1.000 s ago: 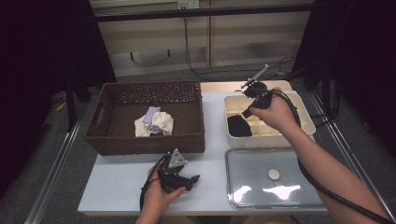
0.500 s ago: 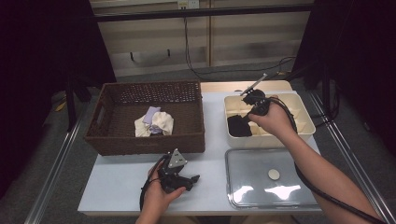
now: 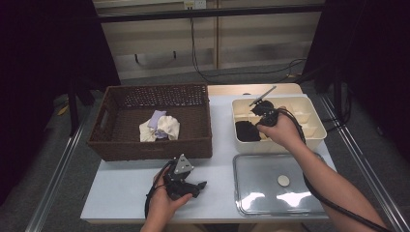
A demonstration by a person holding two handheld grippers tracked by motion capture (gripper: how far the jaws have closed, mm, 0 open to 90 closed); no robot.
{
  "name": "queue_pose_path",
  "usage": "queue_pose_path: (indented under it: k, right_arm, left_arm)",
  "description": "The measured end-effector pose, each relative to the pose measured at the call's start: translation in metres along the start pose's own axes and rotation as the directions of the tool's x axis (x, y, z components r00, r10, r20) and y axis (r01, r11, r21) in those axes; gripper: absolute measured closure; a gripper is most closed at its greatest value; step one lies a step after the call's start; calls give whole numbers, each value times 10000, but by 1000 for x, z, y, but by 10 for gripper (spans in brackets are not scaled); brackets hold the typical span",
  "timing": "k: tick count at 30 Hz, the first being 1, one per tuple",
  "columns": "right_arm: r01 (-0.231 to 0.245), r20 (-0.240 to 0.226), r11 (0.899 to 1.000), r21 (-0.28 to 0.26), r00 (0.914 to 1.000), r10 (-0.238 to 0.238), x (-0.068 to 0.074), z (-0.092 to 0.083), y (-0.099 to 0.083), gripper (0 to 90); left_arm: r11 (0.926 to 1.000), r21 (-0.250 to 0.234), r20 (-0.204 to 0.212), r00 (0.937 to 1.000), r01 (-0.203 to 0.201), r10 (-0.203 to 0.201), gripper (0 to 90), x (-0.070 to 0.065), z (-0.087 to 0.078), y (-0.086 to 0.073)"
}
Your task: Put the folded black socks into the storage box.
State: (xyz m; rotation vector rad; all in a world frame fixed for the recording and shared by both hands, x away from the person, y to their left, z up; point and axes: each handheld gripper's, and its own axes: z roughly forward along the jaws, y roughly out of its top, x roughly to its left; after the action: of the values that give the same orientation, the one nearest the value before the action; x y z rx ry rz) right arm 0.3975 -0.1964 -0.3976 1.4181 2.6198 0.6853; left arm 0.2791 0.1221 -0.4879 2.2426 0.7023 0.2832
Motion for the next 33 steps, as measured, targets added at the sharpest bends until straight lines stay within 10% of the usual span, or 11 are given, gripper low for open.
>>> queue_pose_path:
  k: [24, 33]
  right_arm:
    - [586, -547, 9845, 1651, 9972, -502, 17, 39, 4, 900]
    - [413, -678, 9905, 1312, 9972, -326, 16, 38, 2, 900]
  left_arm:
    - [10000, -26, 9, 10000, 9, -9, 172, 0, 0, 0]
    - [10000, -18, -14, 10000, 20, -20, 172, 0, 0, 0]
